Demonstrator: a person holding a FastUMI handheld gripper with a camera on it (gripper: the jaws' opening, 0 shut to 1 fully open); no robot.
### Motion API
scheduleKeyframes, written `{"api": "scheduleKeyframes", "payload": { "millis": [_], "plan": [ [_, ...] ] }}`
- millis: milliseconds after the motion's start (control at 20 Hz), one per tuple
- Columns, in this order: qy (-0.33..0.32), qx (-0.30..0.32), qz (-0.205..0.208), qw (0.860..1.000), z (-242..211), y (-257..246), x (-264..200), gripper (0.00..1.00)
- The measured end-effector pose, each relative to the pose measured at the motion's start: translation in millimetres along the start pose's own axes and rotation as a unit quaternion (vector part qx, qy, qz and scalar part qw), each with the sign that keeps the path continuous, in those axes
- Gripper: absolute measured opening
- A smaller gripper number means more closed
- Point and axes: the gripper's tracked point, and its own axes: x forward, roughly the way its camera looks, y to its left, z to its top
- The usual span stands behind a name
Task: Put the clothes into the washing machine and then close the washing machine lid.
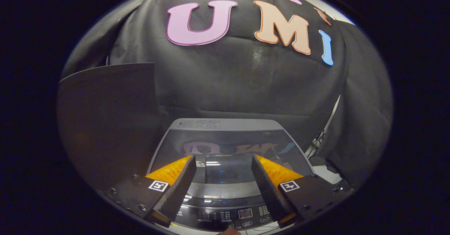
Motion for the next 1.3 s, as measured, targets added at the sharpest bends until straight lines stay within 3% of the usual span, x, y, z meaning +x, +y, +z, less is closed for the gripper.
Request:
{"api": "scheduleKeyframes", "payload": {
  "millis": [500,700,900,1100,1300],
  "plan": [
    [-0.085,-0.015,0.053,0.995,-3.7,12.9,-66.9,0.99],
    [-0.096,-0.006,0.057,0.994,-19.9,17.8,-95.1,0.98],
    [-0.119,-0.040,0.049,0.991,-26.5,28.8,-114.4,0.98],
    [-0.131,-0.016,0.065,0.989,-34.4,39.0,-126.4,0.98],
    [-0.138,0.007,0.048,0.989,-36.7,26.1,-136.7,0.97]
  ]
}}
